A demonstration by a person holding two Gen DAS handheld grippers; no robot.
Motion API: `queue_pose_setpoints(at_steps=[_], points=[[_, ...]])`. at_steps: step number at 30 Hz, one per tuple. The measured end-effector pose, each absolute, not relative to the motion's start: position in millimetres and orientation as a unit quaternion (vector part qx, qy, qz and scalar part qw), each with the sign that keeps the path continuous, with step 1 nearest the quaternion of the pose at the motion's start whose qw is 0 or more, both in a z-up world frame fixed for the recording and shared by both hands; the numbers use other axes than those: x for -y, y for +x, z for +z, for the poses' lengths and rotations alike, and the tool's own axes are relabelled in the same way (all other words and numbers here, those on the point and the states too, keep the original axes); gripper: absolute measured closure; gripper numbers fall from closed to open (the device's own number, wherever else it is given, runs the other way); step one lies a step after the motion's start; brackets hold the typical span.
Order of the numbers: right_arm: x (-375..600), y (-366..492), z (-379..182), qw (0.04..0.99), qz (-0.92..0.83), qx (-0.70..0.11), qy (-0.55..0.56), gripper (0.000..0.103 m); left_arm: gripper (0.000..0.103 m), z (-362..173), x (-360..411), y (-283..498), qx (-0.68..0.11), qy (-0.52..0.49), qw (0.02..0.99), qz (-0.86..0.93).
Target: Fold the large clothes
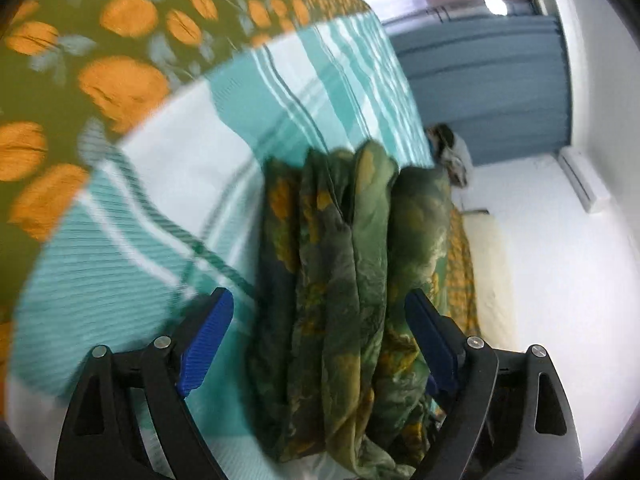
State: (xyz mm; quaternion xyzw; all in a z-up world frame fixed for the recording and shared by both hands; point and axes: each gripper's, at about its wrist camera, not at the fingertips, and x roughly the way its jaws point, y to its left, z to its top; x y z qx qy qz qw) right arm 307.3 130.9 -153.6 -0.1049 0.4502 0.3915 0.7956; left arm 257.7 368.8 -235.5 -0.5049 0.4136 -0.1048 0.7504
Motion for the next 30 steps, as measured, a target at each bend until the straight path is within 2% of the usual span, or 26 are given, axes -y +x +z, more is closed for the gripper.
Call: queue_pose_setpoints(at_steps=[7, 11, 15, 20, 26, 28, 30], points=[[-128.6, 307.5, -154.4, 0.796, 0.389, -0.452, -0.106, 0.055, 0.004, -252.0, -362.2, 291.3, -0.378, -0.557, 0.722, -0.159], [-127.1, 304.4, -153.8, 0.797, 0.386, -0.451, -0.11, 0.055, 0.001, -247.6, -351.7, 303.2, -0.375, -0.54, 0.732, -0.181], [-129.0, 304.1, -155.3, 0.799, 0.381, -0.45, -0.114, 0.055, 0.001, -233.8, -328.4, 313.9, -0.408, -0.476, 0.755, -0.193], [-132.9, 300.1, -158.4, 0.807, 0.372, -0.441, -0.128, 0.055, 0.001, -228.8, -293.4, 349.4, -0.509, -0.34, 0.772, -0.173], [-102.6, 304.8, -133.6, 0.796, 0.394, -0.454, -0.068, 0.055, 0.001, -228.9, -291.6, 370.9, -0.547, -0.311, 0.76, -0.162], [-69.3, 309.3, -119.5, 0.798, 0.394, -0.456, -0.018, 0.05, 0.001, -228.6, -291.1, 376.8, -0.547, -0.31, 0.761, -0.162], [-21.7, 316.1, -108.6, 0.818, 0.371, -0.438, 0.038, 0.033, 0.001, -229.7, -290.9, 381.3, -0.546, -0.31, 0.761, -0.162]])
